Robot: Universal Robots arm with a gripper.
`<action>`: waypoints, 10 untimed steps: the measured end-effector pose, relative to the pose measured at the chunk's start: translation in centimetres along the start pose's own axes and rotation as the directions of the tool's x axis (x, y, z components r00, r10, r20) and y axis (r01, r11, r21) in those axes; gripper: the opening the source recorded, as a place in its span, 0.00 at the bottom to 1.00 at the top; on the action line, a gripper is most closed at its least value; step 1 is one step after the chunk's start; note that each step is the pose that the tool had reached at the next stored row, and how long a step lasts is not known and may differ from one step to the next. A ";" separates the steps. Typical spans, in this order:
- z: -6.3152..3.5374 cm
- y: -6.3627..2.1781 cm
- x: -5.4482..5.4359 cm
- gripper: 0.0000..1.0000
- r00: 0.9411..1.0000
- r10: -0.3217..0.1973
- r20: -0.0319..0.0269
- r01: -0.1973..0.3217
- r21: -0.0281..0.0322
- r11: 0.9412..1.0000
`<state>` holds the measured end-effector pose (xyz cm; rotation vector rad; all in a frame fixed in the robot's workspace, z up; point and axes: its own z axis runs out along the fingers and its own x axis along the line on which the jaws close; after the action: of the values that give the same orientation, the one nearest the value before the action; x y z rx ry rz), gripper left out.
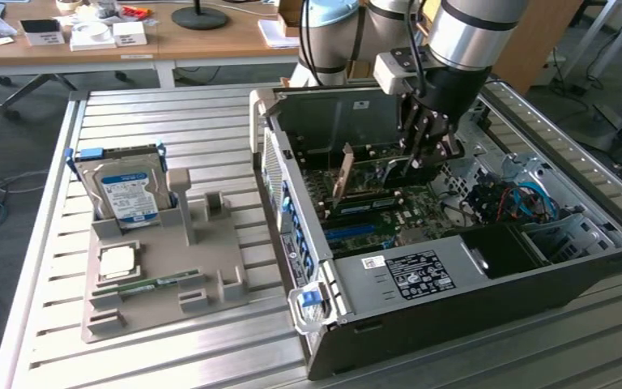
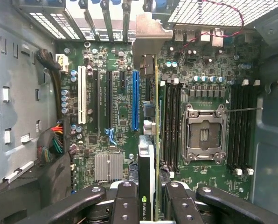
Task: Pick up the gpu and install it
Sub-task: 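Insert the gpu into the slot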
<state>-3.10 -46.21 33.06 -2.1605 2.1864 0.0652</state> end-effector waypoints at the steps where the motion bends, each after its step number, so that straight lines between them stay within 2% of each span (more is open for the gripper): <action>1: 0.00 0.00 0.0 0.27 1.000 0.000 0.000 0.000 0.000 1.000; 10: 1.12 0.02 0.1 0.27 1.000 0.000 0.000 0.000 0.001 1.000</action>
<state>-3.10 -46.21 31.93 -2.1600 2.1859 0.0638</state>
